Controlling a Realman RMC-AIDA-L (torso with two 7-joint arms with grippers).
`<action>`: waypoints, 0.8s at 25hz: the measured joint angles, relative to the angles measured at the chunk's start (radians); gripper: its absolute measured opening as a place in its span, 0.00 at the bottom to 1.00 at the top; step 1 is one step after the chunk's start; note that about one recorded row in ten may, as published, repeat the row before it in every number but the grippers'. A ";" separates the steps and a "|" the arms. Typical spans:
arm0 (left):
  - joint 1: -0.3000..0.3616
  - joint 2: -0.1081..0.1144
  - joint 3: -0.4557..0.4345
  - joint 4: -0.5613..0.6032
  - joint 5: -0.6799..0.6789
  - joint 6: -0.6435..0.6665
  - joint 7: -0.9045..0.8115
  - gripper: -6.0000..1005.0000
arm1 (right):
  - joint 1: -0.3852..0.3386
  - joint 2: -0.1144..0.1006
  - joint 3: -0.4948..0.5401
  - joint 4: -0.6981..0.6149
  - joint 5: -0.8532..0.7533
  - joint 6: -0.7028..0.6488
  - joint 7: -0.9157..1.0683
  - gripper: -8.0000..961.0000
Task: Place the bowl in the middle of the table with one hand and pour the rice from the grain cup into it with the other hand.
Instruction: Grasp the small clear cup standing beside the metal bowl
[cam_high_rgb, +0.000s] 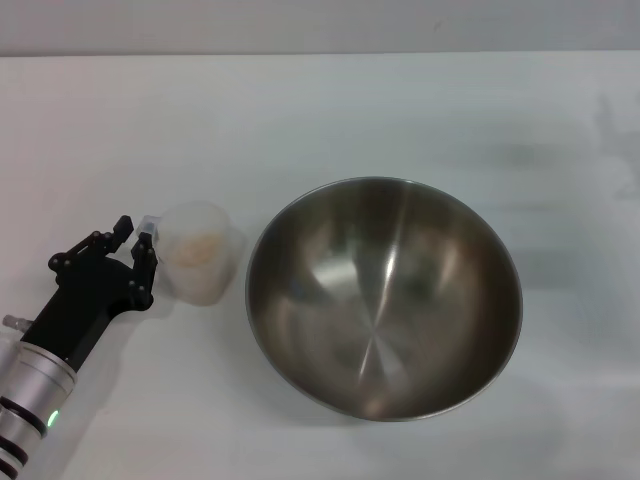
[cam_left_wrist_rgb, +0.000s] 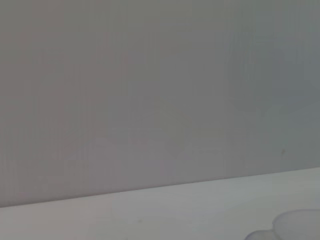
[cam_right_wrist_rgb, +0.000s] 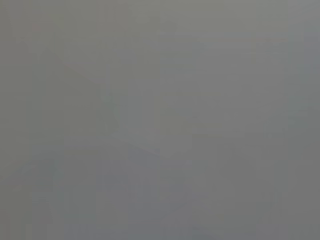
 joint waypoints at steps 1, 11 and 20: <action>0.000 0.000 0.000 0.000 0.000 0.000 0.000 0.32 | 0.000 0.000 0.005 0.000 0.000 0.002 0.000 0.52; 0.001 -0.001 -0.008 -0.003 -0.004 0.007 -0.004 0.06 | -0.001 -0.001 0.015 0.002 -0.005 0.003 -0.018 0.52; -0.024 -0.004 -0.060 -0.033 -0.002 0.254 0.237 0.02 | -0.004 -0.001 0.015 0.003 -0.006 0.003 -0.026 0.52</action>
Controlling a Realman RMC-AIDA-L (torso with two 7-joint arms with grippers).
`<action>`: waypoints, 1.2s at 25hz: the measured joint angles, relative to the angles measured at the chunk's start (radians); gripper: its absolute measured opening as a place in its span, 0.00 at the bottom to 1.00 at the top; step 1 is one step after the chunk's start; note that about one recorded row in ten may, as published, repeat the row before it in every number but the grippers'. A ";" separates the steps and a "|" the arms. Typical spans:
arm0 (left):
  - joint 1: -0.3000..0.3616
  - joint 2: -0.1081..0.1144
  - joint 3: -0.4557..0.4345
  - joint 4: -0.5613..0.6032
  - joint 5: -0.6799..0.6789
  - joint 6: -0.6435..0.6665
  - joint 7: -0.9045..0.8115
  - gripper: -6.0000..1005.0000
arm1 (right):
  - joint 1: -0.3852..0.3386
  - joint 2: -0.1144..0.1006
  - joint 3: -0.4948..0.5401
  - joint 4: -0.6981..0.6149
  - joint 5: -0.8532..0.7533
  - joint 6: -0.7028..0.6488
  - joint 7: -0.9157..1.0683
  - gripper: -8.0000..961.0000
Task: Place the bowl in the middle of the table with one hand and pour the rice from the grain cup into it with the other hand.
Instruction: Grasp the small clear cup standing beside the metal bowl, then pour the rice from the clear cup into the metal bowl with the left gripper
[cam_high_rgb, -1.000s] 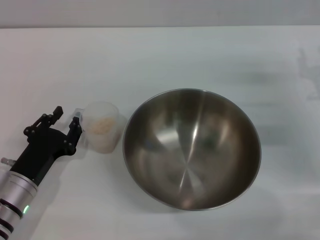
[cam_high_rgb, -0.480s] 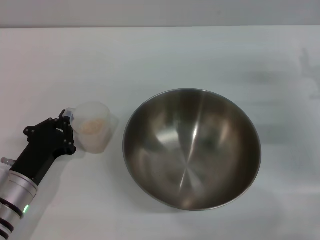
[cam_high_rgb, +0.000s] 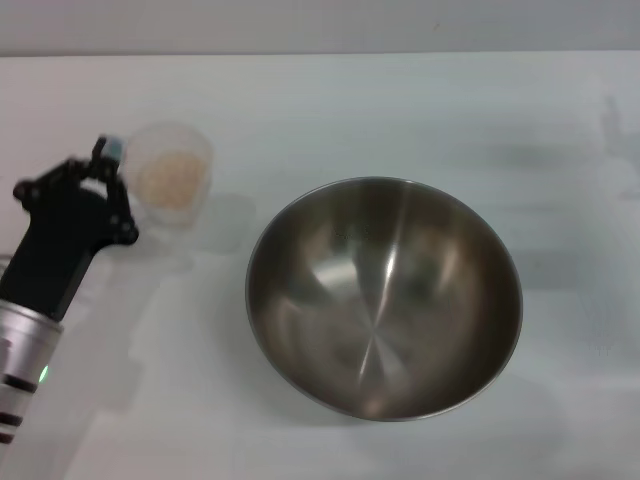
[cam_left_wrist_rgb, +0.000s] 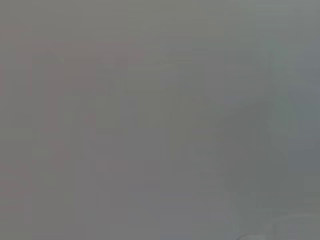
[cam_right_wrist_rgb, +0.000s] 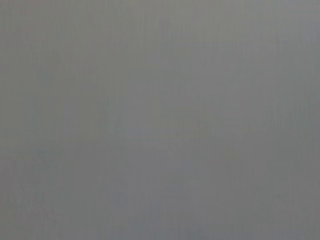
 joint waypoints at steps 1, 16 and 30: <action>-0.011 0.001 0.010 -0.003 0.007 0.028 0.086 0.02 | 0.000 0.000 0.000 0.002 0.001 0.000 -0.004 0.52; -0.132 -0.001 0.113 -0.034 0.204 0.072 1.109 0.02 | 0.039 -0.001 0.015 0.018 0.007 0.037 -0.024 0.52; -0.129 -0.001 0.116 -0.060 0.317 0.031 1.723 0.02 | 0.056 -0.006 0.026 0.014 0.007 0.080 -0.061 0.52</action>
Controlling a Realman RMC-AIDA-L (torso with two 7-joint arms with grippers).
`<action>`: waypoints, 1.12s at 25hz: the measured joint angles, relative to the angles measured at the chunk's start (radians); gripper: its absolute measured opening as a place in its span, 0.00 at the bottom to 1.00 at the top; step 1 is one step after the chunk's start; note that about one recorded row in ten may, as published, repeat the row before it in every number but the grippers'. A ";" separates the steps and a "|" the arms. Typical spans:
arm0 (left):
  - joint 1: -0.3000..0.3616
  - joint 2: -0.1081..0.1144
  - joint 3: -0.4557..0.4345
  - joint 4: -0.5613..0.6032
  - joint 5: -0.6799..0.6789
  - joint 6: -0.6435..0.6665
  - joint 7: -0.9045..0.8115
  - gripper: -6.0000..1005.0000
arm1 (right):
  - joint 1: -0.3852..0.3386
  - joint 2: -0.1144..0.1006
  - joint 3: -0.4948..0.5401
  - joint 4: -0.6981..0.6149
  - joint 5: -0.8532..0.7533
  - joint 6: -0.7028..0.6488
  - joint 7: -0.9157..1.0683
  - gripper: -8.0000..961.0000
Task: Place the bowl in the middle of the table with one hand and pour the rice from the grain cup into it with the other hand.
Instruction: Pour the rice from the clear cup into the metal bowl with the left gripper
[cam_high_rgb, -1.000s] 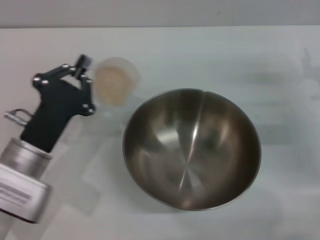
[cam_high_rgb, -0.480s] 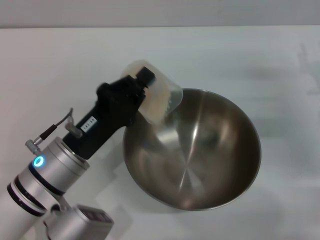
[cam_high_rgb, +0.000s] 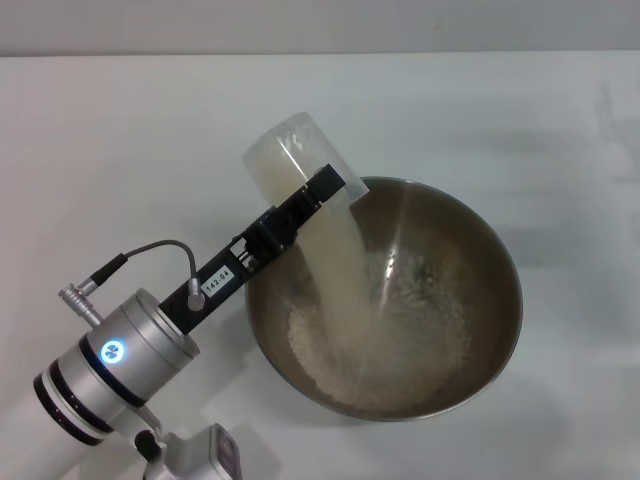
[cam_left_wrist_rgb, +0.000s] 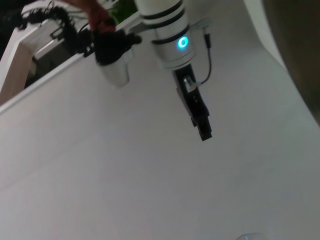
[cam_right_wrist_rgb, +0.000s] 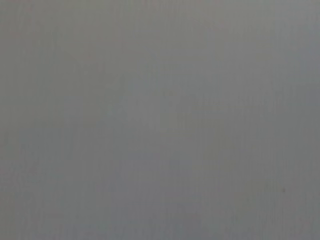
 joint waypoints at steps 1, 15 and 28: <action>0.000 0.000 0.000 0.000 0.000 0.000 0.000 0.02 | 0.000 0.000 0.000 -0.001 0.000 0.001 -0.007 0.52; -0.006 0.003 -0.010 -0.001 0.062 -0.011 0.236 0.02 | 0.011 0.001 0.002 -0.001 0.000 0.011 -0.014 0.52; 0.027 0.002 -0.055 -0.045 0.054 -0.002 -0.211 0.02 | 0.020 0.002 0.003 -0.003 0.000 0.013 -0.014 0.52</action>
